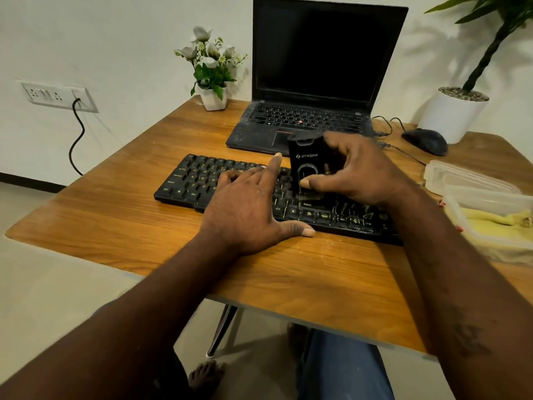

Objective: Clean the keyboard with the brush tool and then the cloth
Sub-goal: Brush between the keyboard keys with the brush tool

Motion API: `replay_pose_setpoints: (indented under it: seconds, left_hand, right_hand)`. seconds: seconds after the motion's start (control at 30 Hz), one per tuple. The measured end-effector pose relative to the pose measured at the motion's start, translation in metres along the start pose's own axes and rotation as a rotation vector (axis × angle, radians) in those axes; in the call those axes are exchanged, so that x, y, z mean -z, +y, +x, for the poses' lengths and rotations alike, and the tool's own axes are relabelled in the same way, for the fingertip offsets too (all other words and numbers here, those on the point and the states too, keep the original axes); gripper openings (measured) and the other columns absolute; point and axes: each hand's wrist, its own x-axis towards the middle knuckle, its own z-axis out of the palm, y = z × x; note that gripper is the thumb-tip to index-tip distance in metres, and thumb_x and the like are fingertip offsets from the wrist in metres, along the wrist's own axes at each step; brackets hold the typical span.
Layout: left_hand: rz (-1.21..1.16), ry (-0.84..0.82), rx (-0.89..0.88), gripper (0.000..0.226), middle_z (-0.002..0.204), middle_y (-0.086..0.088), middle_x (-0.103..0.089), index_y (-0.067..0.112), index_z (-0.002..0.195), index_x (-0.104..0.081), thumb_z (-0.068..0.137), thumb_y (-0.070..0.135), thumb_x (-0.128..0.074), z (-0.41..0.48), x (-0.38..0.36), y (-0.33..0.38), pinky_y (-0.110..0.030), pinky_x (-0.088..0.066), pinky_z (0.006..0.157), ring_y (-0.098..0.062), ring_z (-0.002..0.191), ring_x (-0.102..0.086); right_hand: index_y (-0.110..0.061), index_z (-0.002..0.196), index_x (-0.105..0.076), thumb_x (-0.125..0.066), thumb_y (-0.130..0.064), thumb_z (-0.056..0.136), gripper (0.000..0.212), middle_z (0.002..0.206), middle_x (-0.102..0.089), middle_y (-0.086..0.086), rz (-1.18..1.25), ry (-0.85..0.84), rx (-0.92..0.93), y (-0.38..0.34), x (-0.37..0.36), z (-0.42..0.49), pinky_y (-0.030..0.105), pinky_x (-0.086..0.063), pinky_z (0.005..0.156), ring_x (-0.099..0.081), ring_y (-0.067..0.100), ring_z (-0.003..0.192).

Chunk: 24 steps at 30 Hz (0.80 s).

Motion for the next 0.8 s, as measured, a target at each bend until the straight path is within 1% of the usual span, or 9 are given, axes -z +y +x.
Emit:
replay_pose_setpoints:
  seconds: [0.07, 0.2, 0.23, 0.33, 0.43, 0.57, 0.67, 0.73, 0.8]
  left_hand:
    - [-0.001, 0.018, -0.007, 0.134, 0.161, 0.001, -0.043, 0.021, 0.164, -0.002, 0.066, 0.107, -0.033, -0.0001, 0.0003, 0.0001, -0.054, -0.02, 0.124, -0.018, 0.15, -0.036]
    - [-0.002, 0.013, -0.006, 0.134, 0.162, 0.0, -0.042, 0.02, 0.165, -0.003, 0.067, 0.106, -0.034, -0.0009, 0.0001, 0.0005, -0.054, -0.02, 0.124, -0.018, 0.15, -0.035]
    - [0.004, 0.021, -0.008, 0.132, 0.159, 0.0, -0.045, 0.02, 0.164, -0.008, 0.067, 0.106, -0.034, -0.0011, 0.0006, 0.0007, -0.053, -0.021, 0.123, -0.018, 0.148, -0.038]
    - [0.021, 0.05, -0.019, 0.12, 0.149, 0.002, -0.055, 0.023, 0.155, -0.029, 0.068, 0.106, -0.033, -0.0015, 0.002, 0.001, -0.05, -0.025, 0.12, -0.016, 0.139, -0.047]
    - [0.013, 0.056, -0.023, 0.119, 0.147, 0.001, -0.056, 0.023, 0.155, -0.028, 0.069, 0.105, -0.035, -0.0024, 0.0025, 0.0017, -0.052, -0.026, 0.12, -0.018, 0.139, -0.048]
    - [0.035, 0.059, -0.024, 0.115, 0.145, 0.003, -0.057, 0.024, 0.15, -0.04, 0.069, 0.105, -0.032, -0.0021, 0.0031, 0.0018, -0.05, -0.027, 0.119, -0.015, 0.136, -0.049]
    - [0.007, 0.053, -0.023, 0.12, 0.149, 0.001, -0.056, 0.023, 0.155, -0.029, 0.069, 0.105, -0.034, -0.002, 0.0028, 0.0014, -0.054, -0.025, 0.12, -0.018, 0.14, -0.047]
    - [0.021, 0.052, -0.021, 0.119, 0.149, 0.001, -0.055, 0.022, 0.154, -0.033, 0.069, 0.105, -0.033, -0.0023, 0.0033, 0.0014, -0.051, -0.025, 0.12, -0.017, 0.14, -0.047]
    - [0.025, 0.053, -0.022, 0.118, 0.149, 0.002, -0.055, 0.023, 0.153, -0.035, 0.069, 0.105, -0.032, -0.0021, 0.0031, 0.0013, -0.051, -0.025, 0.12, -0.017, 0.139, -0.047]
  right_hand:
    - [-0.036, 0.123, -0.065, -0.088, -0.02, 0.08, 0.051, 0.108, -0.075, -0.01, 0.02, -0.085, 0.018, -0.0026, -0.0024, -0.0022, 0.032, -0.063, 0.081, -0.073, 0.01, 0.099]
    - [-0.029, 0.126, -0.066, -0.087, -0.02, 0.08, 0.051, 0.106, -0.075, -0.009, -0.025, 0.003, 0.024, -0.0009, -0.0054, 0.0008, 0.041, -0.063, 0.085, -0.073, 0.008, 0.096]
    - [-0.027, 0.126, -0.067, -0.087, -0.02, 0.08, 0.05, 0.107, -0.075, -0.008, -0.03, -0.011, 0.028, -0.001, -0.0053, 0.0012, 0.043, -0.063, 0.086, -0.073, 0.009, 0.097]
    - [-0.024, 0.12, -0.07, -0.086, -0.021, 0.081, 0.042, 0.107, -0.074, -0.008, -0.046, -0.08, 0.061, -0.002, -0.0073, 0.0004, 0.041, -0.062, 0.087, -0.072, 0.009, 0.098]
    - [-0.024, 0.116, -0.071, -0.086, -0.022, 0.081, 0.038, 0.103, -0.075, -0.009, -0.059, -0.024, 0.06, -0.0004, -0.0074, 0.0024, 0.038, -0.062, 0.086, -0.072, 0.006, 0.095]
    - [-0.026, 0.112, -0.073, -0.086, -0.026, 0.081, 0.034, 0.101, -0.075, -0.006, -0.067, -0.104, 0.074, 0.0, -0.009, 0.0027, 0.041, -0.062, 0.083, -0.072, 0.012, 0.094]
    - [-0.027, 0.113, -0.073, -0.086, -0.025, 0.081, 0.035, 0.098, -0.076, -0.01, -0.054, -0.022, 0.069, 0.0013, -0.0089, 0.0035, 0.03, -0.062, 0.079, -0.072, 0.005, 0.09]
    - [-0.028, 0.113, -0.073, -0.086, -0.022, 0.082, 0.034, 0.099, -0.076, -0.011, -0.047, -0.057, 0.071, 0.0008, -0.0087, 0.0027, 0.024, -0.061, 0.077, -0.072, 0.005, 0.091]
    - [-0.027, 0.112, -0.073, -0.085, -0.022, 0.082, 0.034, 0.1, -0.076, -0.01, -0.054, -0.067, 0.077, 0.0001, -0.009, 0.0024, 0.024, -0.061, 0.078, -0.073, 0.005, 0.092]
